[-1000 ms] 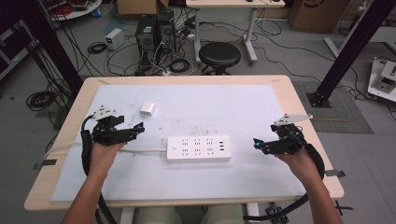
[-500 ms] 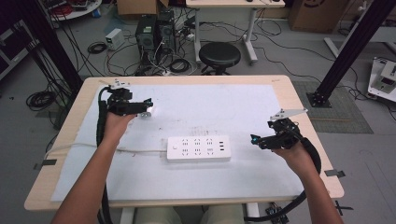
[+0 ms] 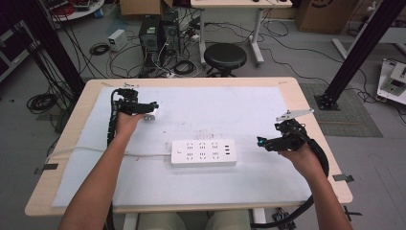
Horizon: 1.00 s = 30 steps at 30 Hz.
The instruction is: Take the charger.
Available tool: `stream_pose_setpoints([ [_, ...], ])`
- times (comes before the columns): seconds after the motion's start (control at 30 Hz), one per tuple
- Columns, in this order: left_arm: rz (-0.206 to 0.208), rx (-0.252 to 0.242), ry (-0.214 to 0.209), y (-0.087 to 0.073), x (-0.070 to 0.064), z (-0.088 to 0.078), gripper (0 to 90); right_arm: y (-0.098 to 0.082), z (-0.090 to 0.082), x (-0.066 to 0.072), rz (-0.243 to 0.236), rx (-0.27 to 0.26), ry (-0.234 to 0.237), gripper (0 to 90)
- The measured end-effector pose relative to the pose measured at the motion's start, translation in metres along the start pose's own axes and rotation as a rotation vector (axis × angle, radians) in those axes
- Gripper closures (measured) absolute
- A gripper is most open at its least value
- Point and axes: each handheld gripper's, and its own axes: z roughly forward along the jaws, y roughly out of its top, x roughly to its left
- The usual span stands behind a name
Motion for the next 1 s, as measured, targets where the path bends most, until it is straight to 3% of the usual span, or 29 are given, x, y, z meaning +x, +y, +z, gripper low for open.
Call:
stream_pose_setpoints([
  [0.37,-0.006,0.107,0.061,-0.015,0.007,0.027,15.1,0.000,0.005,0.000,0.004,0.020,0.007,12.8],
  [0.77,-0.004,0.149,0.072,-0.025,0.008,0.039,15.3,-0.003,0.005,-0.003,0.025,0.018,0.008,12.8],
  [1.0,-0.006,0.153,0.067,-0.027,0.006,0.042,20.4,-0.004,0.003,-0.005,0.029,0.013,0.004,12.8],
])
